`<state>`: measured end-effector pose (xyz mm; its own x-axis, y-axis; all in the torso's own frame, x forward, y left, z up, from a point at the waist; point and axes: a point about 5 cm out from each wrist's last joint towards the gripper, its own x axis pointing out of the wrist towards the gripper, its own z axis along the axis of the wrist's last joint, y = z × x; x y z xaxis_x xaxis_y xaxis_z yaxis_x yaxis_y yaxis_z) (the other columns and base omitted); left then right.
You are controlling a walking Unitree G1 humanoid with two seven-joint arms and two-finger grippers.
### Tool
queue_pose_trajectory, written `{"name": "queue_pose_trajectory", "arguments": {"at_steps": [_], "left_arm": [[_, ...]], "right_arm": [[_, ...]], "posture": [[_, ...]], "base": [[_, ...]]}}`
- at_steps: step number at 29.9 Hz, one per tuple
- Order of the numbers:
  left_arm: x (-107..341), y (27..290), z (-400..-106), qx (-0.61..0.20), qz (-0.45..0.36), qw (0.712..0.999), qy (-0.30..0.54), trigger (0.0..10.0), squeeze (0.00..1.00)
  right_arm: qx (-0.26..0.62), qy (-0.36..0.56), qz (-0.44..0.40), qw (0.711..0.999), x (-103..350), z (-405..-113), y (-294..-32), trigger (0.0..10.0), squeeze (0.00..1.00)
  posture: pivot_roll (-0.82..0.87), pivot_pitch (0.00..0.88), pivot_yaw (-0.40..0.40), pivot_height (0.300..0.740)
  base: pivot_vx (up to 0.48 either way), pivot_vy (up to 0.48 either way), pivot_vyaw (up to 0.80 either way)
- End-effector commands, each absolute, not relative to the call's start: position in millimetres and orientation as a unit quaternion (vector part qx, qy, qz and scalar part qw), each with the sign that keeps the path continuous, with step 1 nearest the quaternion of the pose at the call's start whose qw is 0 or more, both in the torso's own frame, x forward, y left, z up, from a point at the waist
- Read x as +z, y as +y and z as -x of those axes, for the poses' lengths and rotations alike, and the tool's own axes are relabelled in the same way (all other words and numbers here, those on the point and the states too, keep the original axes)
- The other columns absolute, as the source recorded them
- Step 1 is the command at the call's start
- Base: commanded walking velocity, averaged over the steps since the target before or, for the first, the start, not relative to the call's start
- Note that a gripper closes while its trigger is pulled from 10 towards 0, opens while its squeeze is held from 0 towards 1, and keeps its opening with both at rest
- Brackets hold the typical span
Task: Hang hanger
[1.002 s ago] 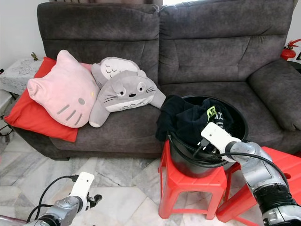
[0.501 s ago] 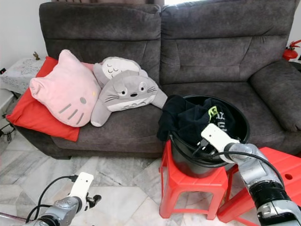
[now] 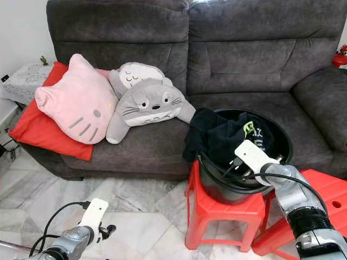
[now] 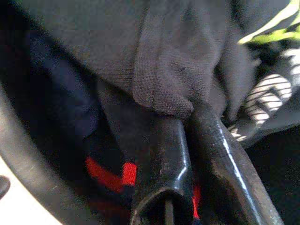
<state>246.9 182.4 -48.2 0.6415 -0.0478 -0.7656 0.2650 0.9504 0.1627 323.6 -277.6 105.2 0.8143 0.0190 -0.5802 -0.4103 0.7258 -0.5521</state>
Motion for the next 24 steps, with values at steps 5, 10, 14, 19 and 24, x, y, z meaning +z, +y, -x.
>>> {"name": "queue_pose_trajectory", "arguments": {"at_steps": [5,10,14,19,24], "left_arm": [[-47,185,-248,-0.086,-0.135,0.895,0.417,10.0,0.00],[-47,185,-248,-0.087,-0.136,0.895,0.416,10.0,0.00],[-47,185,-249,-0.088,-0.137,0.895,0.416,10.0,0.00],[-47,184,-249,-0.090,-0.137,0.895,0.416,10.0,0.00],[-47,183,-249,-0.090,-0.136,0.895,0.415,10.0,0.00]], "right_arm": [[0.098,0.173,0.329,0.923,153,-337,-266,0.0,0.00],[0.098,0.136,0.309,0.936,170,-334,-260,0.0,0.00],[0.094,0.112,0.297,0.944,183,-329,-259,0.0,0.00],[0.093,0.081,0.284,0.951,199,-324,-257,0.0,0.00],[0.073,0.027,0.270,0.960,223,-324,-257,0.0,0.00]], "posture": [[-0.20,0.000,0.075,0.740],[-0.20,0.000,0.077,0.740],[-0.20,0.000,0.077,0.740],[-0.22,0.000,0.075,0.740],[-0.22,0.000,0.074,0.740]], "base": [[0.000,0.000,0.00],[0.000,0.000,0.00],[0.000,0.000,0.00],[0.000,0.000,0.00],[0.000,0.000,0.00]]}}
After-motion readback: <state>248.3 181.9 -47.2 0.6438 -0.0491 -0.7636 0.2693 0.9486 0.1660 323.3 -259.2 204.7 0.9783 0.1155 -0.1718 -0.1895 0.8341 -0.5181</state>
